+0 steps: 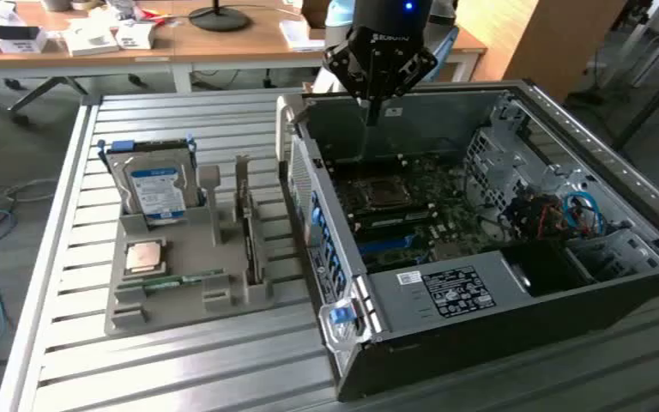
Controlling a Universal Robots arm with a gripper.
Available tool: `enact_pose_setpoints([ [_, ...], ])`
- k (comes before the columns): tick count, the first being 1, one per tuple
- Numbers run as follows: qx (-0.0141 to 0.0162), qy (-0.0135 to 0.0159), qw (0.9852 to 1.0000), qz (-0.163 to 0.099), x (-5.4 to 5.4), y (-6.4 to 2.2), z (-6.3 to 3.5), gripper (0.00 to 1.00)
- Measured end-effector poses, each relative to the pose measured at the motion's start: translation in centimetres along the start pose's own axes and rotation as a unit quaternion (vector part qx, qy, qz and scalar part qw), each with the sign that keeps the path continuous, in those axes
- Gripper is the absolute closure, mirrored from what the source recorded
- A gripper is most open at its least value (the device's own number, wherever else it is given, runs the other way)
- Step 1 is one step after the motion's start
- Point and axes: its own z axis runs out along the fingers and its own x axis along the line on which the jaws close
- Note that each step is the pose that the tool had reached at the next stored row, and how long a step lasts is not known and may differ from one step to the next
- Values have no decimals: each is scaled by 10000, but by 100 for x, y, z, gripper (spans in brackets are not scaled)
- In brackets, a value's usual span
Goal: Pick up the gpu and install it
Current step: 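Reach for the gpu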
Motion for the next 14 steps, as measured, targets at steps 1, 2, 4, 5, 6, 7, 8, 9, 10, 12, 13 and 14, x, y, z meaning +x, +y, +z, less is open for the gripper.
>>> enact_pose_setpoints([
  [1,0,0,10000,0,0,0,0,89],
  [2,0,0,10000,0,0,0,0,89],
  [4,0,0,10000,0,0,0,0,89],
  [5,0,0,10000,0,0,0,0,89],
  [6,0,0,10000,0,0,0,0,89],
  [7,0,0,10000,0,1,0,0,89],
  [8,0,0,10000,0,2,0,0,89],
  [9,0,0,10000,0,5,0,0,89],
  [10,-1,0,10000,1,8,0,0,89],
  [12,-1,0,10000,0,18,-2,0,89],
  [13,0,0,10000,0,26,-2,-1,89],
  [14,1,0,10000,0,36,-3,-2,89],
])
